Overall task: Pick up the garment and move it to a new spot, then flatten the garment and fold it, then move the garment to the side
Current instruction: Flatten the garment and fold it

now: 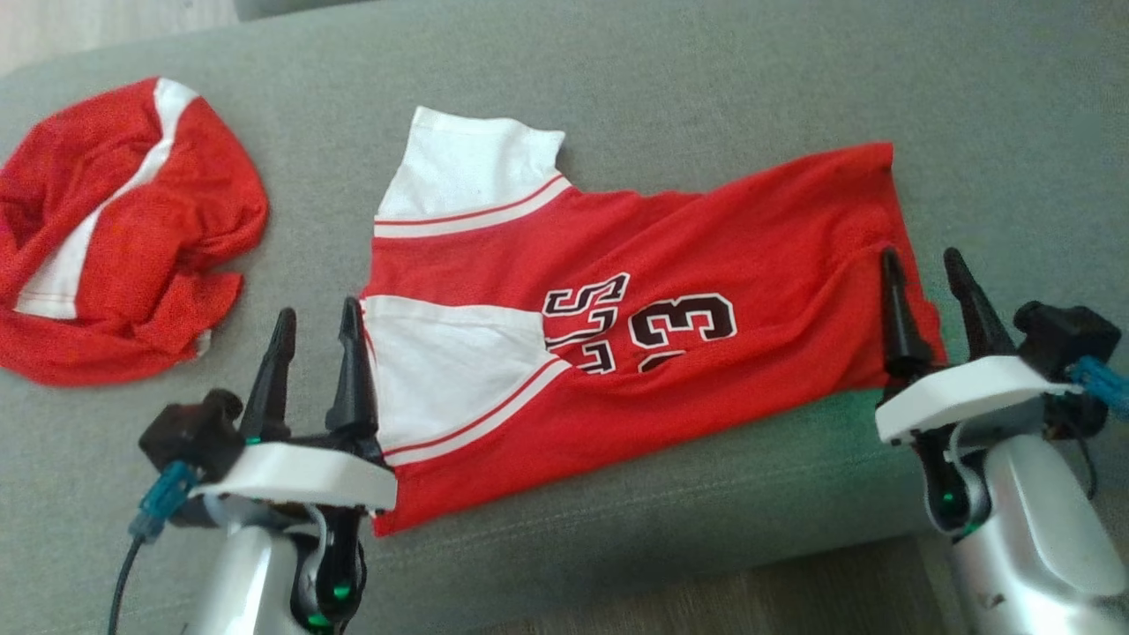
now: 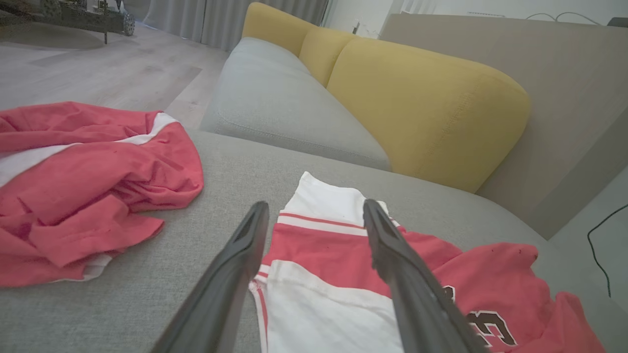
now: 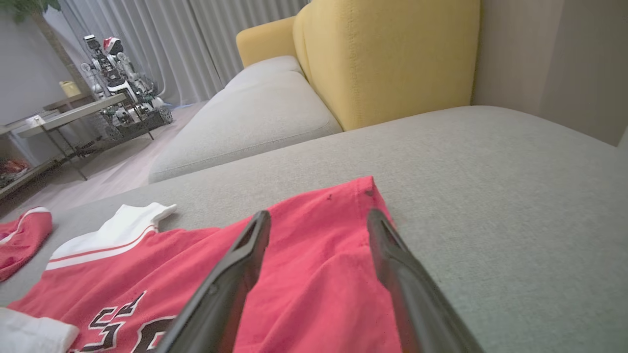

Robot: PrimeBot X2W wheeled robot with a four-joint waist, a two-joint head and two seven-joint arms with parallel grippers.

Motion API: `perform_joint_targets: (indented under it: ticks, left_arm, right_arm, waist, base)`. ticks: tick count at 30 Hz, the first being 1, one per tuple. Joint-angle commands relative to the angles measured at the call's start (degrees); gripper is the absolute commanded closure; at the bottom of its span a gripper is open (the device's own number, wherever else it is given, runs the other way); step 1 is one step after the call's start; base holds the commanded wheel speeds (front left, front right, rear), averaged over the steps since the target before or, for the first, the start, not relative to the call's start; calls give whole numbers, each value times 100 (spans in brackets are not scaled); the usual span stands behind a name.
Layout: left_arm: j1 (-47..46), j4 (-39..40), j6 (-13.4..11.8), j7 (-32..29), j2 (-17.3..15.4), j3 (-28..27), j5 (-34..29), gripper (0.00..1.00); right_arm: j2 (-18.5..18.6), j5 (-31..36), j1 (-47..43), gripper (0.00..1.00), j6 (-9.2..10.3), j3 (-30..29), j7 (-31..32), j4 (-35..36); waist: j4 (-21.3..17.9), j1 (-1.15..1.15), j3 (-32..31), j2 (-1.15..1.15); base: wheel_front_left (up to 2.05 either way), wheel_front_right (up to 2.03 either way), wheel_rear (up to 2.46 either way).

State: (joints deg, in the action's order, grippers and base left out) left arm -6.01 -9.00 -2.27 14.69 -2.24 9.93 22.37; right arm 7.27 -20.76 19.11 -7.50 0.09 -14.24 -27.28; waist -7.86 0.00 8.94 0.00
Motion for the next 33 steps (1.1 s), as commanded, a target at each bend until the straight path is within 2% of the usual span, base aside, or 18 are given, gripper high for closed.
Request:
perform_joint_targets:
  ticks: [1,5,10,16,22,33]
  left_arm:
    - [-303,149,-72,30,-64,-186,52,0]
    - [-688,-235,-82,30,-64,-32,-187,0]
    - [-1578,-1081,-44,30,-92,22,-731,0]
    - [-2938,-2440,-54,30,-383,110,-1255,0]
    - [-3985,-3551,-52,-88,-658,196,-1484,0]
    - [-5502,-5147,221,-296,-1061,474,-1734,0]
  right_arm:
    - [-73,114,25,0,1,97,-71,339]
    - [-213,300,9,0,1,29,-73,626]
    - [-325,425,161,0,1,147,-74,880]
    - [-400,469,387,0,1,363,-75,1173]
    - [-427,462,517,0,1,516,-75,1358]
    - [-438,311,649,0,1,683,-75,1542]
  waist:
    - [-76,0,132,0]
    - [-196,0,380,0]
    - [-405,0,782,0]
    - [-685,0,1206,0]
    - [-898,0,1472,0]
    - [-1176,0,1804,0]
  base:
    - [0,0,0]
    - [0,0,0]
    - [0,0,0]
    - [0,0,0]
    - [0,0,0]
    - [0,0,0]
